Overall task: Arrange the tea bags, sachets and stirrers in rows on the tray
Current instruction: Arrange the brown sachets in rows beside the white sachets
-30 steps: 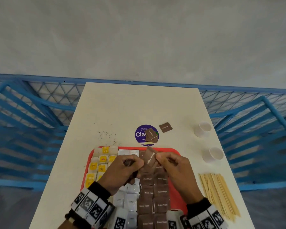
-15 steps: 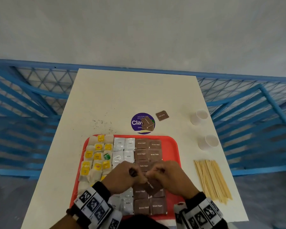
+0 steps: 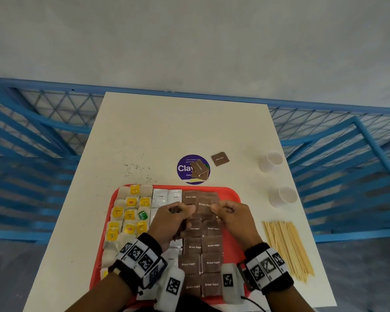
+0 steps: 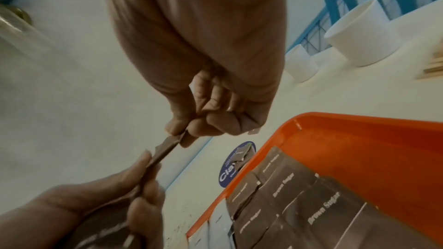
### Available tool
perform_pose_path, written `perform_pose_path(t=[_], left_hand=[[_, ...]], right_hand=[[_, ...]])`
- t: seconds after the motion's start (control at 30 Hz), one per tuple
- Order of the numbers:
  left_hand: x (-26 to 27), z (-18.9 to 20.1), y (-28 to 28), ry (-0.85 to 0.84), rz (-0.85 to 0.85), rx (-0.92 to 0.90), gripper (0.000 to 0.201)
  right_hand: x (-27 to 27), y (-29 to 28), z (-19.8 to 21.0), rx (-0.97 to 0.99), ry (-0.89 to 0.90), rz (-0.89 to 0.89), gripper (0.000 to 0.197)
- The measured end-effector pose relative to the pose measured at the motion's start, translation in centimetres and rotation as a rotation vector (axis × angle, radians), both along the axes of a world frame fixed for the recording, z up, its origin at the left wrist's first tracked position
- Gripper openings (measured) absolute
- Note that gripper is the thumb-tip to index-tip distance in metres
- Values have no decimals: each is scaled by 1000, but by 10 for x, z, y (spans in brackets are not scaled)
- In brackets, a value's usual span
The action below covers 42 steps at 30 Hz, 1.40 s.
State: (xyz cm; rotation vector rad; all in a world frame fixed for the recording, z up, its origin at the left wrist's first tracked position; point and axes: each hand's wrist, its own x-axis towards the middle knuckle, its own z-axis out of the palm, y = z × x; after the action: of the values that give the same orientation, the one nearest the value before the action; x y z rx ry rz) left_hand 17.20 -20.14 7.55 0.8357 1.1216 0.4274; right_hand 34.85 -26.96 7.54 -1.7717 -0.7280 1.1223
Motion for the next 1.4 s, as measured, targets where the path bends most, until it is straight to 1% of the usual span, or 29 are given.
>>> perform_pose_path(t=[0.07, 0.13, 0.2, 0.27, 0.4, 0.47, 0.5, 0.63, 0.7, 0.77, 0.83, 0.9, 0.93, 0.97, 1.03, 1.07, 1.1, 1.17, 1.23, 1.27, 1.33, 1.4], left_hand=[[-10, -5, 2, 3, 6, -67, 21], [-21, -7, 3, -44, 12, -155, 21], [-32, -9, 4, -75, 42, -224, 20], [-41, -12, 5, -71, 86, -259, 21], [-51, -16, 6, -79, 106, -296, 26], [-53, -17, 6, -92, 105, -306, 28], [-54, -17, 5, -102, 108, -311, 29], [-54, -15, 4, -163, 140, -344, 29], [-53, -10, 4, -219, 157, -372, 32], [-52, -5, 5, -294, 152, -408, 33], [-52, -2, 7, -359, 143, -428, 36], [-53, 1, 10, -394, 95, -403, 48], [-53, 4, 11, -410, 52, -379, 50], [-52, 7, 11, -426, 4, -353, 48], [-47, 15, 11, -411, -87, -287, 44], [-43, 19, 10, -366, -121, -241, 41], [-39, 23, 8, -315, -149, -194, 38], [-30, 30, 2, -243, -201, -100, 29], [-22, 36, -4, -183, -229, -6, 21], [-19, 38, -7, -158, -224, 28, 18], [-16, 41, -10, -135, -191, 65, 13], [-15, 43, -10, -131, -165, 80, 8]], right_hand=[[18, 11, -19, -61, -73, -20, 22], [36, 23, -40, -120, -155, -2, 27], [49, 35, -58, -181, -192, 22, 27], [54, 45, -68, -225, -205, 48, 24], [54, 57, -83, -264, -223, 74, 24], [53, 60, -89, -298, -245, 49, 18], [52, 60, -91, -317, -276, 36, 18], [47, 57, -92, -339, -435, -58, 25], [44, 55, -90, -344, -473, -21, 20], [42, 51, -85, -346, -479, 21, 15], [42, 48, -74, -300, -491, 20, 15], [37, 43, -50, -214, -493, 51, 15], [31, 38, -35, -170, -474, 102, 14], [24, 32, -16, -127, -430, 171, 14], [7, 17, 18, -61, -244, 324, 16], [-2, 9, 32, -46, -175, 388, 19], [-8, 2, 43, -31, -146, 421, 21], [-17, -9, 54, 16, -108, 391, 16], [-18, -17, 57, 58, -121, 340, 10], [-18, -21, 55, 60, -134, 319, 7], [-14, -28, 51, 39, -100, 283, 2], [-13, -33, 50, 14, -78, 284, 5]])
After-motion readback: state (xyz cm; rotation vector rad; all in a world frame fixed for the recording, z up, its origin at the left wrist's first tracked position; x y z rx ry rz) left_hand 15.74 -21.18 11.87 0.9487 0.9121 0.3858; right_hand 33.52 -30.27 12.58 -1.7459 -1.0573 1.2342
